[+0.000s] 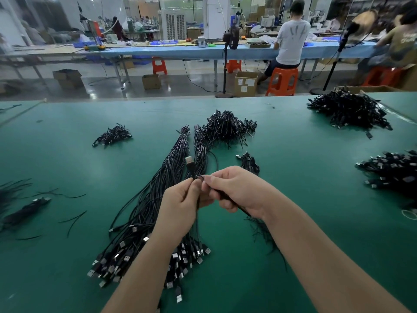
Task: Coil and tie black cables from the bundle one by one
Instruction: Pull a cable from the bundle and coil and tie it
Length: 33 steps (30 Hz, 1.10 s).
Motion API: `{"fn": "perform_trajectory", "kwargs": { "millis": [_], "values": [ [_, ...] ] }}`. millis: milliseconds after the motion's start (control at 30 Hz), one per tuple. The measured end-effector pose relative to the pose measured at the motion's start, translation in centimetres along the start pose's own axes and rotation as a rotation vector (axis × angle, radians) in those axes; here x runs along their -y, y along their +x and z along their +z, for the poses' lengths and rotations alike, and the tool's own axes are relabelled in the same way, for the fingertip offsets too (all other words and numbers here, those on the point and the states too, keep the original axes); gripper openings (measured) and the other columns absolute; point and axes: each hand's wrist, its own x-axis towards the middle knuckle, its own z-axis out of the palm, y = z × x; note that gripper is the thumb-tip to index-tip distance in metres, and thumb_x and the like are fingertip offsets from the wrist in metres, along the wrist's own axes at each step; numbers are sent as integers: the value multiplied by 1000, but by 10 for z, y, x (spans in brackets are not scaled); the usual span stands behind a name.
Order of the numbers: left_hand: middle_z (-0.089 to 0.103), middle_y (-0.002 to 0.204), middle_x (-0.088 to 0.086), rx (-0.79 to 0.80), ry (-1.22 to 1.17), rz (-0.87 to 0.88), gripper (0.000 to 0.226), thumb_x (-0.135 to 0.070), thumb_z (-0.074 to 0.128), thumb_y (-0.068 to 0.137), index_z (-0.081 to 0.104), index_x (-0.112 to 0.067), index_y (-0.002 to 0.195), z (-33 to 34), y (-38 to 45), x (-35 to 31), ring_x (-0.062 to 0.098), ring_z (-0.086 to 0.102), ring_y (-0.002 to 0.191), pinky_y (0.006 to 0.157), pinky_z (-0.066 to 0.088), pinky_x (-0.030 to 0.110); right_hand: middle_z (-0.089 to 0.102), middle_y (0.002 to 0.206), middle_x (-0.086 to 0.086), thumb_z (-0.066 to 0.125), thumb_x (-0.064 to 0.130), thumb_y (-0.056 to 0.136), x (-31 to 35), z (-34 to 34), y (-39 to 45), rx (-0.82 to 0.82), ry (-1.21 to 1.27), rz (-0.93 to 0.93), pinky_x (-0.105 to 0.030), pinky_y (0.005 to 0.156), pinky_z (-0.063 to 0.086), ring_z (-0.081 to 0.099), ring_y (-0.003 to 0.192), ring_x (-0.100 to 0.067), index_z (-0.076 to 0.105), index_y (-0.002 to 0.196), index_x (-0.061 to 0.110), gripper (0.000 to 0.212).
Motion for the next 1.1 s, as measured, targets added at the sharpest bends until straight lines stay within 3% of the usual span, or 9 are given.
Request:
{"fn": "perform_trajectory", "kwargs": {
  "millis": [133,333,767,867,1000,1100],
  "values": [
    [77,103,13,-153,-323,-122,27,-13,43,107,68,-3,110,-1,7,0,26,74,100,80,60,28,55,55,3,49,18,105,-7,10,-4,62,-94,3,-20,42,42,49,43,-10,65,81,9,30],
    [75,106,20,-262,-668,-183,27,-13,46,106,61,8,113,3,18,-11,33,74,96,69,61,31,65,61,-4,48,14,105,-25,17,1,109,-59,49,-22,53,54,67,56,-17,63,77,8,32],
    [75,107,16,-141,-553,-146,20,-9,50,103,64,2,111,-2,19,-15,27,76,82,61,58,26,74,84,-11,60,19,100,-46,7,7,170,140,102,-29,73,61,72,80,-22,72,88,10,19],
    [75,106,19,-119,-532,-139,20,-9,50,103,67,0,108,-1,18,-10,30,75,84,63,59,29,75,99,-12,65,13,96,-50,3,7,203,195,92,-31,83,60,71,94,-24,69,104,6,12],
    [73,107,23,-49,-541,-164,22,-11,53,101,75,-6,98,4,15,-3,32,75,86,70,61,37,70,112,-10,70,2,89,-51,4,10,158,383,9,-35,95,56,67,107,-24,55,129,5,43],
    [73,104,25,28,-529,-168,20,-13,56,99,76,-8,100,11,11,1,33,74,86,73,61,40,67,119,-18,71,-1,87,-53,9,16,59,489,-92,-44,103,51,66,112,-29,56,132,7,47]
  ]
}}
